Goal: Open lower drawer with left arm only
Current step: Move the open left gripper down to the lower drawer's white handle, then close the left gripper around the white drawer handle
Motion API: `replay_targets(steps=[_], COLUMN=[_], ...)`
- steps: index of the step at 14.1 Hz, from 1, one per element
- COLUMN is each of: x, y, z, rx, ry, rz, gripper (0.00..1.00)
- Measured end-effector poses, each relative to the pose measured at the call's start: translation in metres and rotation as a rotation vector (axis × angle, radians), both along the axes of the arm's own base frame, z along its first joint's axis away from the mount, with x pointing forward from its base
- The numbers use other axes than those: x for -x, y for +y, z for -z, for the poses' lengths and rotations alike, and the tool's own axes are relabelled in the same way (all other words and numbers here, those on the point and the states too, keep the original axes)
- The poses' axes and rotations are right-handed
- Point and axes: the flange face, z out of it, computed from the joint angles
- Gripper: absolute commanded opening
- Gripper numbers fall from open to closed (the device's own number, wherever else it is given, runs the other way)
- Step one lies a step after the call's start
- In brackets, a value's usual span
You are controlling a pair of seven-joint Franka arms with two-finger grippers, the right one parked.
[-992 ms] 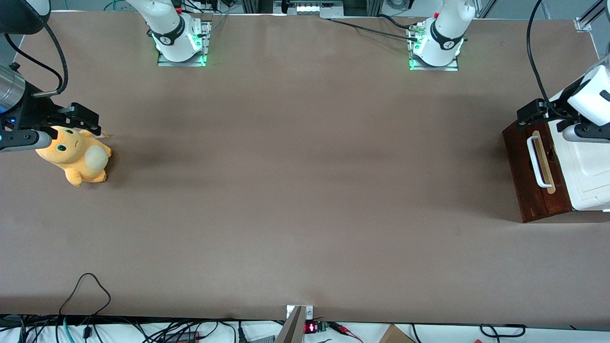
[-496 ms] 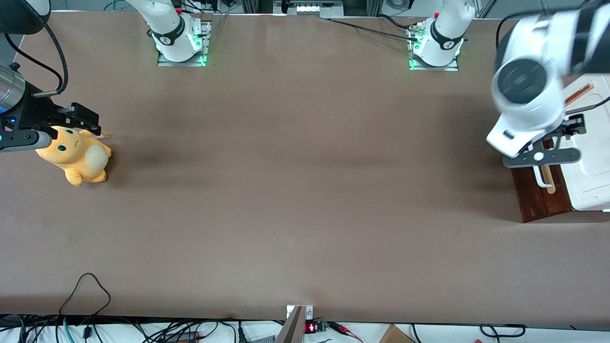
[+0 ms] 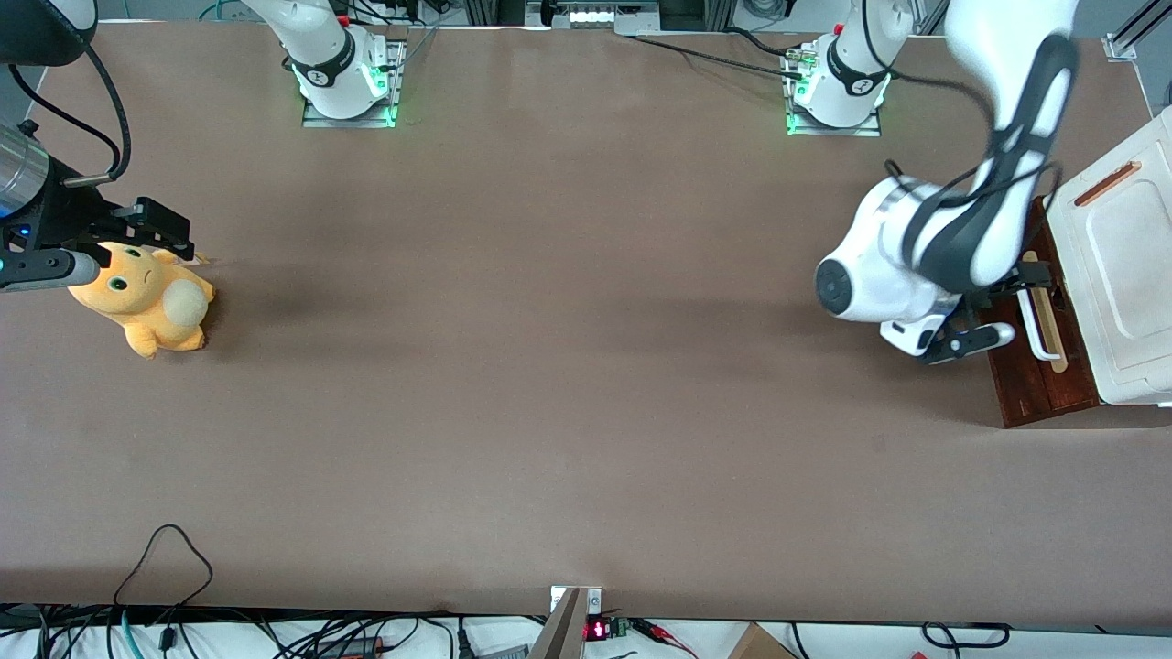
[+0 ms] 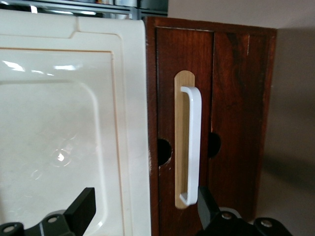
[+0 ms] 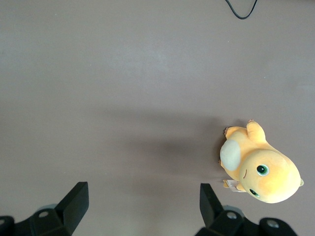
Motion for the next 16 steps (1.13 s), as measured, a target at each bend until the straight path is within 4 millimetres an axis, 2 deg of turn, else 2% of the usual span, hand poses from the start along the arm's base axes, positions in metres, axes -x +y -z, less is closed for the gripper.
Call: replay_targets(steps=[2,5,8,13,16], x=[0.007,0.010,0.014,0.029,0.033], y=[0.012,0.037,0.056,0.063,0.066], z=[0.039,0.072,0.084,0.102,0.116], rx=[-0.087,-0.166,-0.215,-0.260,-0.295], ry=[0.021,0.042,0.055,0.058,0.060], rz=[0.021,0.049,0.085,0.092,0.105], gripper=[0.91,0.88,0.82,0.80,0.65])
